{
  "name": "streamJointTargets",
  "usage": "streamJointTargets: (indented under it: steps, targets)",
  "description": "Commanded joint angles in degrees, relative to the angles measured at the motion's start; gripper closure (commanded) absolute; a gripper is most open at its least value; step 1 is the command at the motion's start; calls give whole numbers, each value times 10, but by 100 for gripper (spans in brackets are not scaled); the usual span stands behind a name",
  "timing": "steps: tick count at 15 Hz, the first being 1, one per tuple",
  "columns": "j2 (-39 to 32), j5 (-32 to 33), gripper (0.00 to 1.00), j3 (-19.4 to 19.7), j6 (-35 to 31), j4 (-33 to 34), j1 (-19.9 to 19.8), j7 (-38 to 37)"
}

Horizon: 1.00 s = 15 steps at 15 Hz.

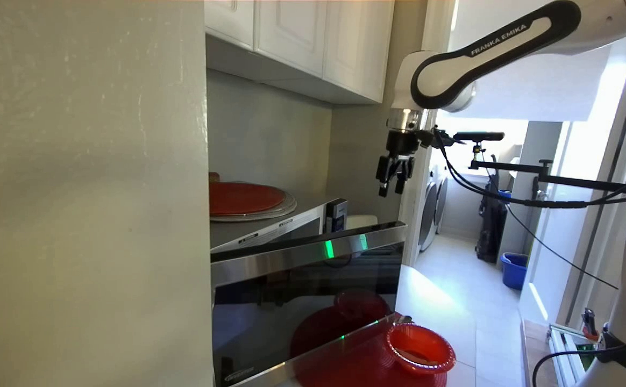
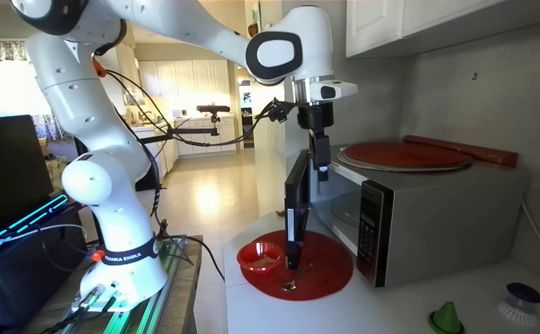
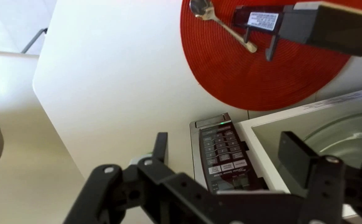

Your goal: Open the microwave oven the place the red bowl inside the oven.

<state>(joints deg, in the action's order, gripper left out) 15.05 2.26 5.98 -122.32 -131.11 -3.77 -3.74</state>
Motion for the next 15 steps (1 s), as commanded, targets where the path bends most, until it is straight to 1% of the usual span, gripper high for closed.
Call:
streamJointTargets:
  steps: [1, 4, 6, 7, 8, 10, 11, 15]
  targets:
    - [69, -94, 0, 28, 59, -40, -5, 43]
    - [117, -162, 0, 45, 120, -80, -8, 44]
    - [143, -191, 0, 46, 148, -119, -17, 19]
    - [154, -185, 0, 39, 148, -145, -28, -4]
    - [109, -169, 0, 37, 147, -88, -22, 23]
    - [128, -171, 0, 36, 149, -123, -29, 12]
    - [132, -171, 0, 36, 149, -130, -30, 11]
    - [134, -172, 0, 36, 149, -133, -31, 8]
